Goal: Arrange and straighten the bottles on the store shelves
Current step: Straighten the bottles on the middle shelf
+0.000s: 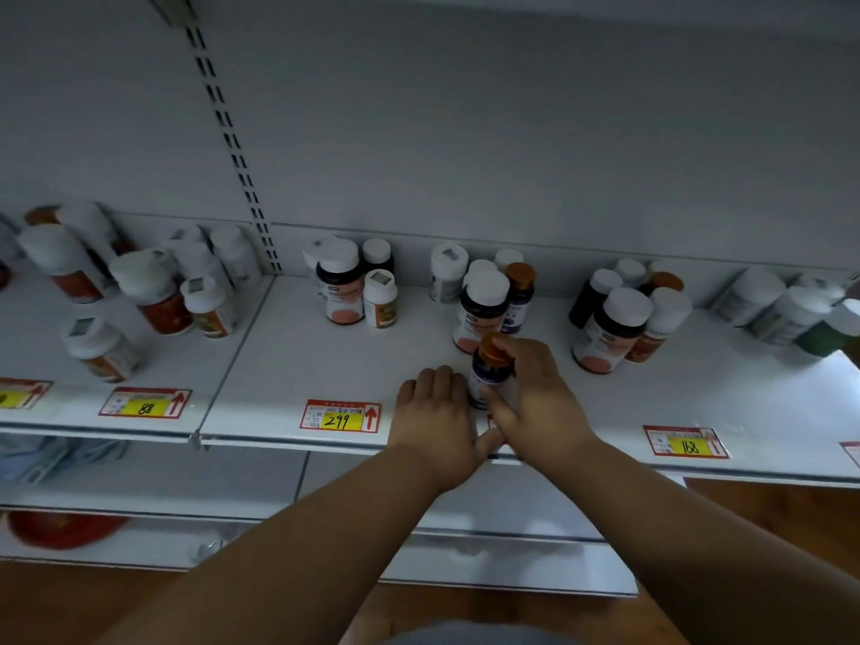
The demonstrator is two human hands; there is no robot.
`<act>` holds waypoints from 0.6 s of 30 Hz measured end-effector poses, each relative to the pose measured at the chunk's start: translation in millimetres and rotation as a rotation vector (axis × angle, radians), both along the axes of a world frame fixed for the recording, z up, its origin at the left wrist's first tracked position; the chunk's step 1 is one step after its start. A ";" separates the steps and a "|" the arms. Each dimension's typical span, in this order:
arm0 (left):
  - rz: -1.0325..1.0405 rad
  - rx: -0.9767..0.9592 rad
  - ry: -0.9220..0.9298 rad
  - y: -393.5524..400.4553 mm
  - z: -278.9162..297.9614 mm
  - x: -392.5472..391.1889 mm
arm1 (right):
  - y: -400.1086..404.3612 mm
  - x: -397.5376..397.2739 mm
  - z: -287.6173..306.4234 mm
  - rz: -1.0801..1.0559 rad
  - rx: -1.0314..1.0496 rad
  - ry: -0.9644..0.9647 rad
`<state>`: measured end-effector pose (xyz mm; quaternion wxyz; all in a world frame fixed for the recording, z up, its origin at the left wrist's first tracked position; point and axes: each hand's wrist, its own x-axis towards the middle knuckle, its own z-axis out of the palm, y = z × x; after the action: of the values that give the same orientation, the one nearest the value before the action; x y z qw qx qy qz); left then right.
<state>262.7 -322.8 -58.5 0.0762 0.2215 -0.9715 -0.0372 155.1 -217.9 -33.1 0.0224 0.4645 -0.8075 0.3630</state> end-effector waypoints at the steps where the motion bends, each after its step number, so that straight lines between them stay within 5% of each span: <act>1: 0.006 0.023 0.039 -0.2 5.3 1.9 | 2.3 1.8 3.7 -0.017 -0.021 -0.010; 7: 0.016 0.144 0.625 14.0 58.9 -1.2 | 36.3 -31.9 41.1 -0.227 -0.123 0.168; 12: -0.073 0.147 0.688 51.1 77.2 -37.2 | 57.8 -97.0 67.0 -0.427 0.215 0.178; 18: -0.021 0.166 0.634 97.2 76.3 -73.5 | 62.2 -123.0 64.9 -0.223 0.405 0.289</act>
<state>189.2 -225.6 17.8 0.3564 0.1941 -0.8952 -0.1842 32.1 -155.7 31.8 0.0837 0.4144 -0.8983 0.1192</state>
